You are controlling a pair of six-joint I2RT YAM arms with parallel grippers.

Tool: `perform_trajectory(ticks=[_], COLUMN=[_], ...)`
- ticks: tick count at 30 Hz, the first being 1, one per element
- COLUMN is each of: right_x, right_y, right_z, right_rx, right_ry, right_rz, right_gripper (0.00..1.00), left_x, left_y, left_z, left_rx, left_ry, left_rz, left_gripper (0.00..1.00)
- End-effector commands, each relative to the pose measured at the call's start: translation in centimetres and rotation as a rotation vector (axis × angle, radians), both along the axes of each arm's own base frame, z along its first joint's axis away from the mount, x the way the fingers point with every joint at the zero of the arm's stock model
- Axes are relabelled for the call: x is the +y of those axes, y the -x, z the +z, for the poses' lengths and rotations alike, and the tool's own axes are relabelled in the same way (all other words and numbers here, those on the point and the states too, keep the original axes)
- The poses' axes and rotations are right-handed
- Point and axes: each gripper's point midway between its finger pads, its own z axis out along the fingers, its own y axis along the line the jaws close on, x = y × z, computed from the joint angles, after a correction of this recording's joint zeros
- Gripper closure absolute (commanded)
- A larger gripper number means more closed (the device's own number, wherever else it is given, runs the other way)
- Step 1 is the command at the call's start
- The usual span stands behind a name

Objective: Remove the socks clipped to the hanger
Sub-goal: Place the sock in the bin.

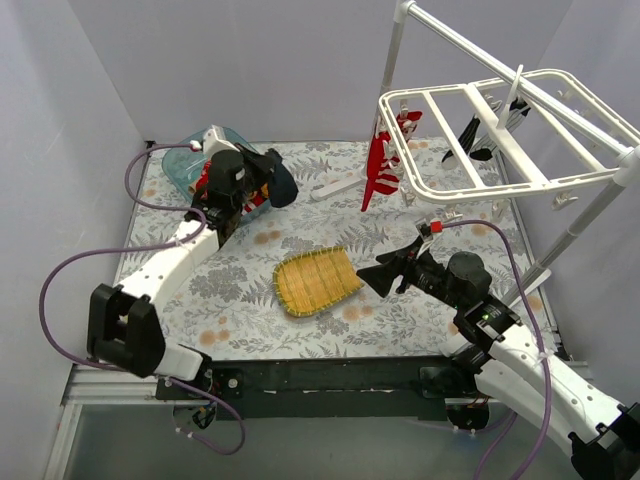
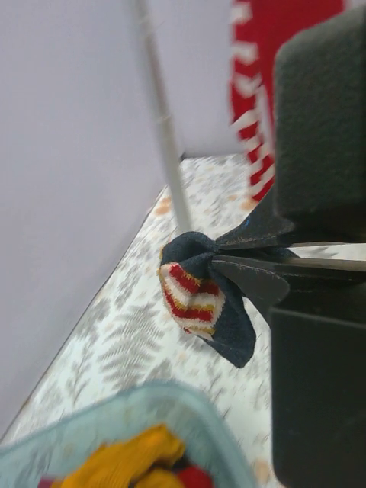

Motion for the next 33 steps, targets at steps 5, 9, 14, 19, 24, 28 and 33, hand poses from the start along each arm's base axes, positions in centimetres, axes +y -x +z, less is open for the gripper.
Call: perform_trajectory(ticks=[5, 9, 14, 19, 24, 28, 33], right_x=[-1.1, -1.3, -1.4, -1.2, -1.4, -1.6, -2.0], right_y=[-0.7, -0.6, -0.8, -0.7, -1.1, -1.5, -2.7], right_z=[-0.4, -0.4, -0.5, -0.8, -1.1, -0.9, -0.7], right_rx=[0.003, 0.004, 0.014, 0.042, 0.053, 0.056, 0.062], right_ry=[0.036, 0.043, 0.053, 0.056, 0.061, 0.061, 0.045], right_rz=[-0.072, -0.077, -0.088, -0.082, -0.105, -0.132, -0.199], right_gripper=[0.12, 0.12, 0.12, 0.12, 0.11, 0.11, 0.09], left_x=[9.1, 12.5, 14.4, 14.2, 14.5, 14.9, 15.2], left_y=[-9.4, -11.8, -13.0, -13.2, -13.2, -12.5, -10.7], left_z=[-4.9, -10.7, -14.8, -12.2, -7.2, -4.0, -1.3], left_rx=[0.086, 0.191, 0.289, 0.225, 0.14, 0.094, 0.058], left_ry=[0.024, -0.025, -0.072, -0.097, -0.131, -0.157, -0.158], left_rz=[0.195, 0.267, 0.275, 0.241, 0.239, 0.251, 0.263], left_gripper=[1.0, 1.0, 0.87, 0.38, 0.14, 0.05, 0.04])
